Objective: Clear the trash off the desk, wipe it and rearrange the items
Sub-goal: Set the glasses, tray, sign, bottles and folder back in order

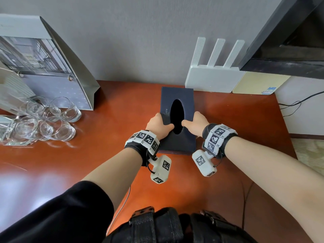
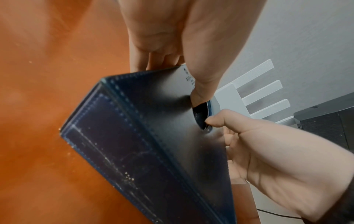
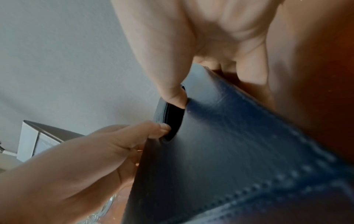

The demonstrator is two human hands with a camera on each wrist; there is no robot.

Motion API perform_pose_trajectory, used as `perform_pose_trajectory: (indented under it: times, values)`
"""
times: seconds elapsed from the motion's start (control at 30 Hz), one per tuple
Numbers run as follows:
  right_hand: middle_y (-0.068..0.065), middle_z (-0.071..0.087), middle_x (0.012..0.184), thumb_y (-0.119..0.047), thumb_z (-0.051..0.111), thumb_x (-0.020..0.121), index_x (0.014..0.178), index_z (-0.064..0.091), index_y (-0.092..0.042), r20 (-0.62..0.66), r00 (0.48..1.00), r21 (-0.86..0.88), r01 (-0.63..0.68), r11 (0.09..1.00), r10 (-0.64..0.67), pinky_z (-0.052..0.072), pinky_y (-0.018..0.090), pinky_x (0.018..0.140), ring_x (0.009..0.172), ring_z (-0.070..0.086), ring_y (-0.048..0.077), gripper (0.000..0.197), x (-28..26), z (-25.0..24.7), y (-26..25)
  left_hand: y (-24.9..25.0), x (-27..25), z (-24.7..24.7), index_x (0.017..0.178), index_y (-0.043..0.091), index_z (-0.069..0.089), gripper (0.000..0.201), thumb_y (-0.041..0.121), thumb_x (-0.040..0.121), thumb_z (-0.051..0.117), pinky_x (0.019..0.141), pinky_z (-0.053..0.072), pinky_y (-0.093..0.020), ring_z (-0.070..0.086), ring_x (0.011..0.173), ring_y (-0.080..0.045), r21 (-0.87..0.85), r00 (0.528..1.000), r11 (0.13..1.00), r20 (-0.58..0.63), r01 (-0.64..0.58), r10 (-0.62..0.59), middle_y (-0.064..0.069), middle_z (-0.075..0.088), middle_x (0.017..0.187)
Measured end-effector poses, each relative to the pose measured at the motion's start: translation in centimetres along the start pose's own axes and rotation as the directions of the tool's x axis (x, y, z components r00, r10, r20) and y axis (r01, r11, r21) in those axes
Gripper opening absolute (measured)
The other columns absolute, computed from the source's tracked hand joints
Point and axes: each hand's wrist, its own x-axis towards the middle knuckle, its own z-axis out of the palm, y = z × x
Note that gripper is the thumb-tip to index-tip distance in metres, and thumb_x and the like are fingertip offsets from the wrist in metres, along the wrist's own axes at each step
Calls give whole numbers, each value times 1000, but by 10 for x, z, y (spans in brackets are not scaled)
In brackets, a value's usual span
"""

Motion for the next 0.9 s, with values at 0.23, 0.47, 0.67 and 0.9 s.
perform_pose_trajectory:
  times: [0.23, 0.47, 0.67, 0.9]
  values:
    - [9, 51, 97, -30, 59, 87, 108, 45, -4, -2, 1000, -29, 24, 999, -24, 47, 38, 78, 90, 54, 26, 36, -8, 13, -18, -14, -8, -15, 109, 7, 49, 43, 35, 80, 65, 77, 51, -35, 59, 96, -27, -21, 999, 999, -38, 32, -32, -8, 59, 109]
    - [9, 50, 102, -32, 59, 88, 115, 44, -1, 15, 996, -52, 86, 995, -85, 44, 37, 77, 92, 52, 25, 43, -20, 37, -57, -41, -18, -51, 106, 6, 49, 42, 34, 80, 66, 76, 47, -34, 57, 95, -26, -25, 993, 999, -110, 40, -43, -8, 58, 106]
    - [7, 46, 100, -32, 58, 89, 116, 43, -1, 29, 994, -72, 106, 992, -104, 39, 33, 72, 89, 48, 23, 44, -30, 68, -95, -74, -23, -90, 106, 6, 51, 40, 31, 79, 67, 79, 48, -33, 57, 96, -24, -55, 990, 997, -128, 54, -61, -6, 58, 105]
    - [-1, 39, 79, -31, 57, 89, 98, 39, -7, 45, 993, -62, 112, 992, -109, 34, 29, 61, 81, 45, 22, 32, -30, 103, -139, -110, -17, -133, 112, 7, 51, 44, 31, 79, 67, 82, 48, -33, 57, 101, -24, -80, 989, 995, -131, 61, -71, -6, 59, 111]
